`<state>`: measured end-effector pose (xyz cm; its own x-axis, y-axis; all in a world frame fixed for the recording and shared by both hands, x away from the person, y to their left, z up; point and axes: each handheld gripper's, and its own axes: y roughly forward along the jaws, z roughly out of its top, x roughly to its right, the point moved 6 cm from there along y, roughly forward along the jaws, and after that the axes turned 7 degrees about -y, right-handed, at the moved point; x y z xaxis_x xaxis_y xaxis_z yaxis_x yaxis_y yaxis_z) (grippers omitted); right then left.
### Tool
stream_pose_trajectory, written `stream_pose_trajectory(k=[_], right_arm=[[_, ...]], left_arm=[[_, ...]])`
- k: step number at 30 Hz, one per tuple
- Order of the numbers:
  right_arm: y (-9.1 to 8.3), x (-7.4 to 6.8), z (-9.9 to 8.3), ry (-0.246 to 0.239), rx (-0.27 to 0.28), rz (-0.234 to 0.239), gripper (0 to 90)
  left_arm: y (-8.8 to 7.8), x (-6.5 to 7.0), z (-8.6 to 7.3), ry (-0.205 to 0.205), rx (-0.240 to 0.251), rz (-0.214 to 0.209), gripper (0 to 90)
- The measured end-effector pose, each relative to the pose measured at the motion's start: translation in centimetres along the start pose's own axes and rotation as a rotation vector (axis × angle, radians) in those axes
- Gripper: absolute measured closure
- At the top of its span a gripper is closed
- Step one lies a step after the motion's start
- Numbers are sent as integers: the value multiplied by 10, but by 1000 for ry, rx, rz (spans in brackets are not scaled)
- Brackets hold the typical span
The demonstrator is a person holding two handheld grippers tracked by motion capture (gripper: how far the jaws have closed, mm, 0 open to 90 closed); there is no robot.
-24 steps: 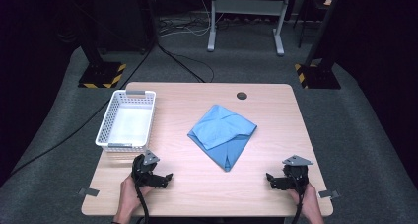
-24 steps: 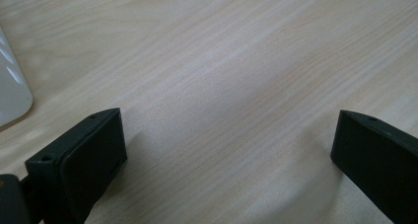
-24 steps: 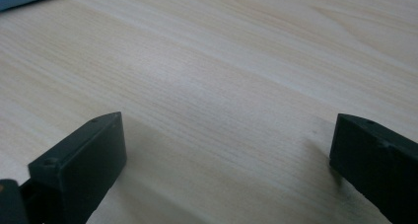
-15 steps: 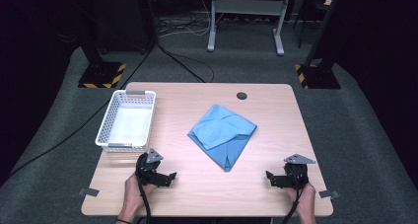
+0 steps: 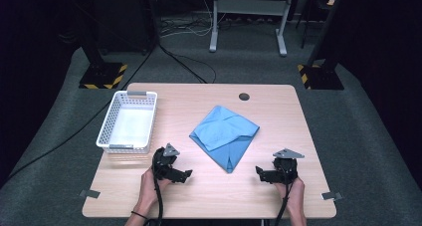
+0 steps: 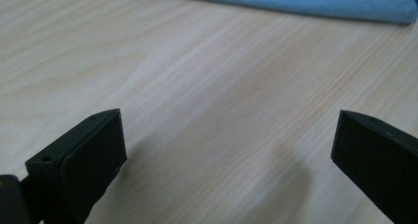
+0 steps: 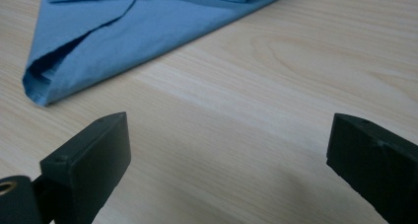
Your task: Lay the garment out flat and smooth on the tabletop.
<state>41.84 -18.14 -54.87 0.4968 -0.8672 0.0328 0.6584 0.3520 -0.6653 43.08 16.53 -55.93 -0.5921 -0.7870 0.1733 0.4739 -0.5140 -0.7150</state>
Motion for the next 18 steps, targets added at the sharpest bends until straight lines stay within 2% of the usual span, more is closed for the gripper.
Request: stream_pose_trajectory(k=[1, 3, 6, 10, 18], right_arm=[[1, -3, 3, -4, 1, 5, 22], [8, -8, 14, -26, -3, 9, 20], [13, -10, 21, -26, 5, 13, 20], [27, -16, 35, -20, 7, 38, 18], [46, -30, 48, -34, -23, 53, 17]], left_arm=[[2, 1, 2, 4, 7, 7, 1], [10, 6, 8, -11, 3, -8, 1], [16, 9, 12, -12, 12, -8, 1], [28, 17, 27, -3, 24, -12, 4], [50, 29, 46, 3, 33, -12, 5]])
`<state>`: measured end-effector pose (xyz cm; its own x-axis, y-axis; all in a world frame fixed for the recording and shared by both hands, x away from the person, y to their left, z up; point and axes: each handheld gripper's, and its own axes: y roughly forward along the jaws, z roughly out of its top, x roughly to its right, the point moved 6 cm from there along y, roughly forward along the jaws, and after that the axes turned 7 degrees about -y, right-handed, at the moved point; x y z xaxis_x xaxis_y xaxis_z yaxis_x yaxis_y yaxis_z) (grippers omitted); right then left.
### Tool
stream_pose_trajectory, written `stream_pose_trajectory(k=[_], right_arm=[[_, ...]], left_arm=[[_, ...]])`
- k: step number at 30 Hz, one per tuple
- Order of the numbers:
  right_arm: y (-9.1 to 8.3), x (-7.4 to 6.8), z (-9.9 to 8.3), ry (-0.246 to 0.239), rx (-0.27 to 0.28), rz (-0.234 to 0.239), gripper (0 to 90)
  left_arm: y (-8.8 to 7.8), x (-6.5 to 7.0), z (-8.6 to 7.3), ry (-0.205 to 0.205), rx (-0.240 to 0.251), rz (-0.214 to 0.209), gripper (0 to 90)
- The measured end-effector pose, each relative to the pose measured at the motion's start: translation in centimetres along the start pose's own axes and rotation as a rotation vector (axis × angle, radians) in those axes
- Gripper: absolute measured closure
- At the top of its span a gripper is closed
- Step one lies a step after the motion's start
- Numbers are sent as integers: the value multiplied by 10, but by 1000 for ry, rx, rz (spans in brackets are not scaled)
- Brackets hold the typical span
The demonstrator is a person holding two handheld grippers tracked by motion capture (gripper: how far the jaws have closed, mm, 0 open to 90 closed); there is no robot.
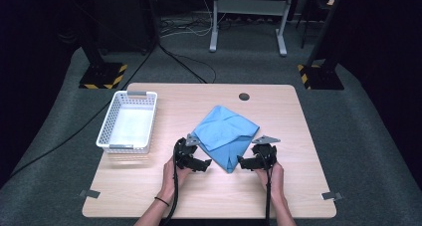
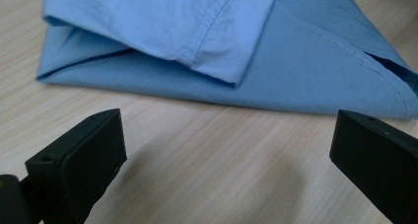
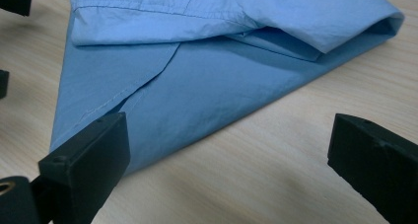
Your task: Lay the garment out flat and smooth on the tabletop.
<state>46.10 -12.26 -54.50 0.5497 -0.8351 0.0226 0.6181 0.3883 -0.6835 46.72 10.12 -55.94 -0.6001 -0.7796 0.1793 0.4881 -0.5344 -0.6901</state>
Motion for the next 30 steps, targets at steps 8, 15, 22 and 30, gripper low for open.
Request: stream_pose_trajectory(k=[8, 15, 22, 30], right_arm=[[19, -4, 5, -14, -24, -16, 21], [30, -2, 12, -19, -39, -53, 16], [48, 1, 14, -12, -65, -64, 2], [45, 0, 10, -2, -36, -81, 3]], left_arm=[[15, 9, 11, 8, -10, 28, 4], [26, 8, 21, -13, -27, 69, 5], [36, 9, 21, 18, -30, 116, 1], [34, 10, 18, 14, -8, 117, 1]])
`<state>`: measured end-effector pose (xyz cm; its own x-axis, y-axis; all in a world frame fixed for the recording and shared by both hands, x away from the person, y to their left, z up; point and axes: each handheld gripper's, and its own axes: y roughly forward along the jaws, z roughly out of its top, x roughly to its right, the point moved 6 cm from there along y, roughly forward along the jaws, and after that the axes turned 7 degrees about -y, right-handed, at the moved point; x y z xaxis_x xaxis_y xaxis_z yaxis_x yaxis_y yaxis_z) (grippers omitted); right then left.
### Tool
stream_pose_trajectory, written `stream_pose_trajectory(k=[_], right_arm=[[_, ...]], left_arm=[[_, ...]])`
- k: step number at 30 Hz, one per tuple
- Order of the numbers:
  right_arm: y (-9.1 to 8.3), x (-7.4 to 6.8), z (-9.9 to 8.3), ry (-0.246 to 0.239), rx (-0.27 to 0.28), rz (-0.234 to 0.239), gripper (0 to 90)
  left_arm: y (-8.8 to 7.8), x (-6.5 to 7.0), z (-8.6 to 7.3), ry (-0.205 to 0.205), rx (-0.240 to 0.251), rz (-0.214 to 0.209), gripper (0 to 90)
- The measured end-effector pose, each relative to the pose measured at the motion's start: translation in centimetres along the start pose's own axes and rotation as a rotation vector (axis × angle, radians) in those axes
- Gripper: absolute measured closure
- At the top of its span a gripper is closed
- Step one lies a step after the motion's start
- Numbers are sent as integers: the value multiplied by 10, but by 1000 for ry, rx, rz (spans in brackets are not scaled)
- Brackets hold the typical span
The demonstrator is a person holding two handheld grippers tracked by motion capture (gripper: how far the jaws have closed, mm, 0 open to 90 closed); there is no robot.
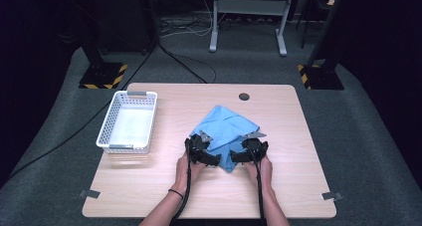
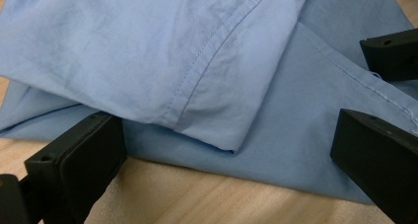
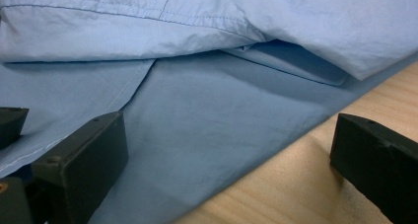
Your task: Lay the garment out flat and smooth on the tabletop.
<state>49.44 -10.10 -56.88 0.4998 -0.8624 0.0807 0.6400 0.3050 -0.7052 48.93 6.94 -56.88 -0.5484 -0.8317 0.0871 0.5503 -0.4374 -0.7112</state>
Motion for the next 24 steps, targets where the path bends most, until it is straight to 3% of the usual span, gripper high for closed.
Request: stream_pose_trajectory(k=[24], right_arm=[[-20, -17, -20, -7, 5, 4, 5]], left_arm=[[-15, 13, -18, 14, 12, -11, 5]])
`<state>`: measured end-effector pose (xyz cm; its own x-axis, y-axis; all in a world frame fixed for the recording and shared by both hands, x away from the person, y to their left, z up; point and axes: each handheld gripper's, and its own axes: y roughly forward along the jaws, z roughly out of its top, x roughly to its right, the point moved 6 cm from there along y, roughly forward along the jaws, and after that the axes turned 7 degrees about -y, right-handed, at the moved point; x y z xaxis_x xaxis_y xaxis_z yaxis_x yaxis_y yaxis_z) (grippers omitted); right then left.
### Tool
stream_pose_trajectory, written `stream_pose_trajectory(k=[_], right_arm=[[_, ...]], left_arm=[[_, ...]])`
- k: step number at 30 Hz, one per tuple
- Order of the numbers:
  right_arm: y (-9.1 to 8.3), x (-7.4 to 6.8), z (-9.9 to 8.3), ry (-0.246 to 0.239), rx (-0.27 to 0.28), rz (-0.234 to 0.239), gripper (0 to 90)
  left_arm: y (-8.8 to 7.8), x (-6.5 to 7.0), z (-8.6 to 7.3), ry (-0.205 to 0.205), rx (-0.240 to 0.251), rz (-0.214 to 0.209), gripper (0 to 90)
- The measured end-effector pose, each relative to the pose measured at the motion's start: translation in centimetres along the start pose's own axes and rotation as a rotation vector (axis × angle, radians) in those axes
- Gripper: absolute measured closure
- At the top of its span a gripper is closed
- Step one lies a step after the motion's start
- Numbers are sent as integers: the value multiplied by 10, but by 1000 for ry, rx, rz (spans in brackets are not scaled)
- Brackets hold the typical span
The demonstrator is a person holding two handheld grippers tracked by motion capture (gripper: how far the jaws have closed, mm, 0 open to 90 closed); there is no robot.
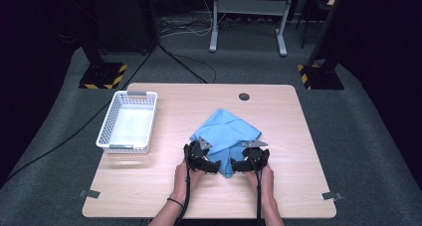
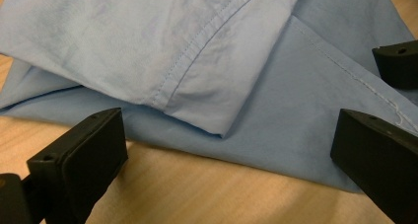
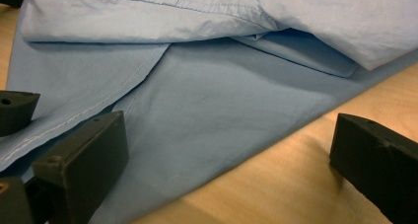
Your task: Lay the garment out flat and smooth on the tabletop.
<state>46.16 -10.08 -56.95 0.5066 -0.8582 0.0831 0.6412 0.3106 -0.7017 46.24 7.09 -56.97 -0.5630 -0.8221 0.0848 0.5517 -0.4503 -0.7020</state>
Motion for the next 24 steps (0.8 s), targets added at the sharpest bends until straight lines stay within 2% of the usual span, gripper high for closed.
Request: stream_pose_trajectory(k=[17, 19, 24], right_arm=[[-19, -17, -17, -38, 9, 22, 10], [-24, -21, -22, -53, 12, 24, 10], [-33, -27, -30, -53, 13, 27, 10]], left_arm=[[-20, 19, -23, 23, 1, -18, 6], [-24, 23, -27, 35, 3, -21, 6], [-30, 31, -35, 32, -1, -29, 6]])
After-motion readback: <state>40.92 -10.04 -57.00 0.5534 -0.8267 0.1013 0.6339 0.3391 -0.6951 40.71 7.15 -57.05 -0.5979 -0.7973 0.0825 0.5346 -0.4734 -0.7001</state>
